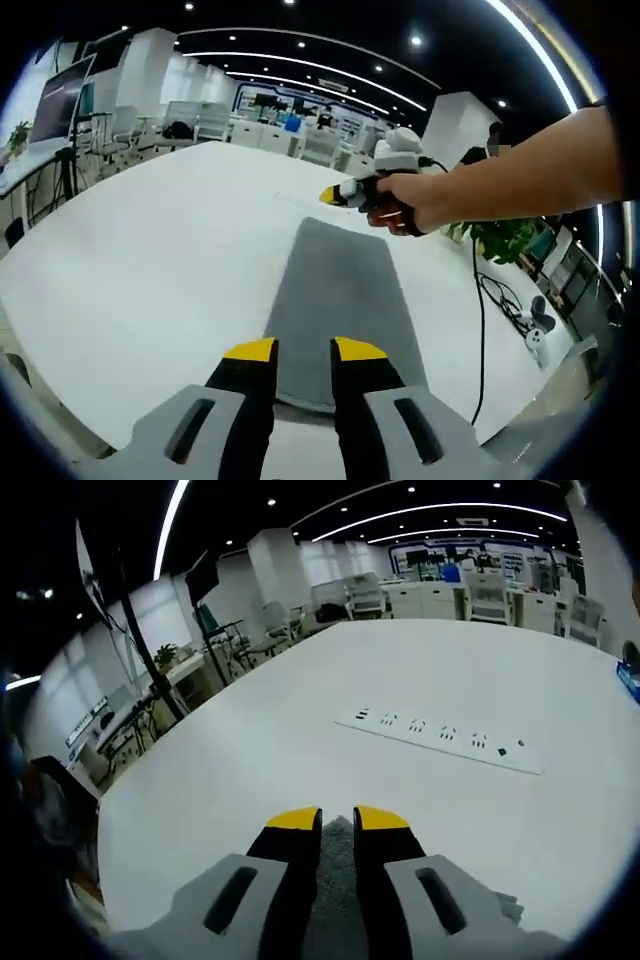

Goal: Fold the towel on the table until its edges align and the towel forms a compact rectangular stack.

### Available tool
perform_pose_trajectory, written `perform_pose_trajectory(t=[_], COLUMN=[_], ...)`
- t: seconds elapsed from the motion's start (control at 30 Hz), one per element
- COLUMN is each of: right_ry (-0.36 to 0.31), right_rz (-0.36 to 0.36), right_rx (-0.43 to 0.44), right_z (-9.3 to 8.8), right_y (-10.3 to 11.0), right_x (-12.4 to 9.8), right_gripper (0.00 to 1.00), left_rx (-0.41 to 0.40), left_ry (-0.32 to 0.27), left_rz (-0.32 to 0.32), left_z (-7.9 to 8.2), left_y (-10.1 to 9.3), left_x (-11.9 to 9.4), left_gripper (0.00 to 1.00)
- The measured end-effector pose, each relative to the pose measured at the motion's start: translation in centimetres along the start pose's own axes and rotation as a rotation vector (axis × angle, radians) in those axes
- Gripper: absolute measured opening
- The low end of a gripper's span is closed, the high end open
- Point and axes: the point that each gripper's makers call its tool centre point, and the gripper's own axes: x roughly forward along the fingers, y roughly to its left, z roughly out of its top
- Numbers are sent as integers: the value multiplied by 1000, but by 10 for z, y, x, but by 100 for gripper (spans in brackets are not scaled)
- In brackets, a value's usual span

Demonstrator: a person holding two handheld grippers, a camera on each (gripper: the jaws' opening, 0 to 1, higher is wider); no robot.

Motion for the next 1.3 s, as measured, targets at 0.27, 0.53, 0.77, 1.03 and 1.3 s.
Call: perform_pose_trajectory(t=[0.27, 0.53, 0.77, 1.03, 1.3], right_ry=[-12, -34, -47, -48, -58], right_rz=[-9, -24, -21, -18, -5], right_rx=[0, 18, 19, 28, 30], right_z=[6, 16, 19, 17, 14], right_y=[-5, -14, -15, -19, -18], right_x=[-9, -18, -28, -41, -58], right_gripper=[11, 14, 19, 28, 47], left_rx=[-16, 17, 36, 65, 97], left_ry=[31, 17, 16, 16, 2], left_rz=[-24, -28, -30, -33, -34], left_z=[-4, 0, -1, 1, 12], left_y=[-7, -12, -13, -14, -11], left_x=[2, -1, -2, -4, -5], left_gripper=[21, 22, 23, 25, 27])
